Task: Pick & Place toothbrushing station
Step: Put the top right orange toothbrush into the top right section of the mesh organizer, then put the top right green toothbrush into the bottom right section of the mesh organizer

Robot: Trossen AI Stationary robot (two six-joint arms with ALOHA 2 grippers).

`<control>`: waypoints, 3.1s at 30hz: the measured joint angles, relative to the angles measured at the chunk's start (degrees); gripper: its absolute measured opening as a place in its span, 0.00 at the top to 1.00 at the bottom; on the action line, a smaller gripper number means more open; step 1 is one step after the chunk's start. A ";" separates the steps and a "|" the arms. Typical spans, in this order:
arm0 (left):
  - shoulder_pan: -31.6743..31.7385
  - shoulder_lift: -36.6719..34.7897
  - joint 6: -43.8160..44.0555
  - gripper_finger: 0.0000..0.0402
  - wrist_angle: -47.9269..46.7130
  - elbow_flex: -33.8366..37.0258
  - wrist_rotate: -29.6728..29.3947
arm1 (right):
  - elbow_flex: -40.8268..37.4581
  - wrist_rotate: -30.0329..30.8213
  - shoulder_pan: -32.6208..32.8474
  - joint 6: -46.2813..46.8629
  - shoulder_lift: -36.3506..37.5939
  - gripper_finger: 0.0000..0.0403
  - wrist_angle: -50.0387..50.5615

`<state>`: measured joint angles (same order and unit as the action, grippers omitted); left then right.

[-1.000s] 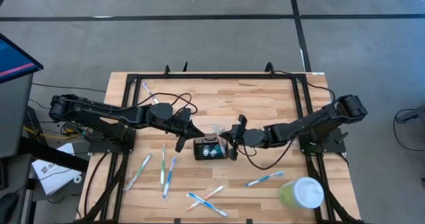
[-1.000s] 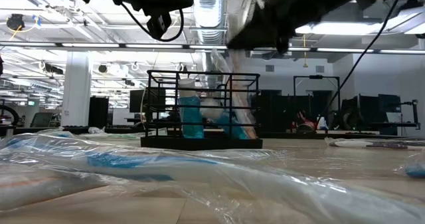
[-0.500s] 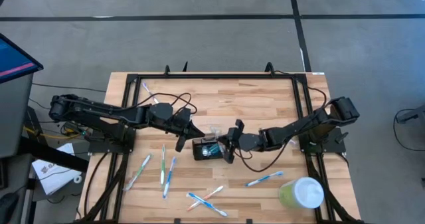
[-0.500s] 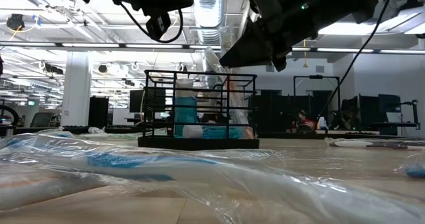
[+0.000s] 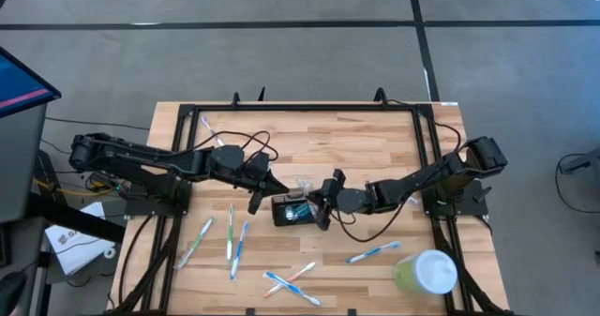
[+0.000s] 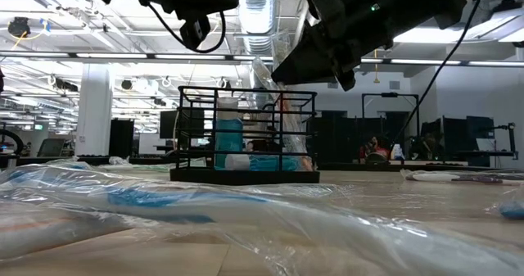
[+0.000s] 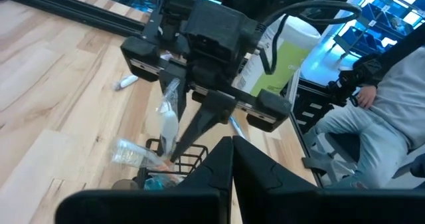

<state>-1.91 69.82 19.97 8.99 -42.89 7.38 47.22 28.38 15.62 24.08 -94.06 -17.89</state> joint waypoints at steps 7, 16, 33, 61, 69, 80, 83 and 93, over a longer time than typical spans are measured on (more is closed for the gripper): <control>0.00 0.00 0.57 0.93 -0.02 0.00 -1.50 | -0.06 -0.82 0.04 0.75 1.29 0.69 0.72; 0.00 0.00 1.99 0.78 -0.04 0.00 -3.49 | 0.02 -3.03 -0.37 1.49 8.20 0.45 5.59; 0.17 0.00 7.20 0.75 0.17 0.00 -9.51 | 0.00 -2.91 -2.78 3.73 23.42 0.48 17.81; 15.05 0.00 -9.00 0.85 -38.04 0.02 -15.29 | 9.69 -8.90 -15.07 19.47 24.74 0.49 19.02; 25.38 0.76 -17.44 0.72 -37.97 0.00 -3.95 | 11.88 -9.01 -18.20 18.98 24.42 0.49 19.97; 26.10 12.20 -32.07 0.49 -32.20 0.02 -3.99 | 11.76 -12.07 -21.75 17.66 24.39 0.49 20.77; 25.94 13.91 -32.22 0.47 -28.43 0.02 -5.08 | 11.76 -12.07 -21.72 17.35 24.39 0.49 20.81; 26.09 18.05 -31.78 0.48 -28.44 0.02 -5.25 | 11.76 -13.03 -21.11 17.38 24.39 0.49 21.53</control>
<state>24.18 87.87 -11.81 -19.45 -42.87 2.13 58.98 15.35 -5.49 41.45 -69.67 3.64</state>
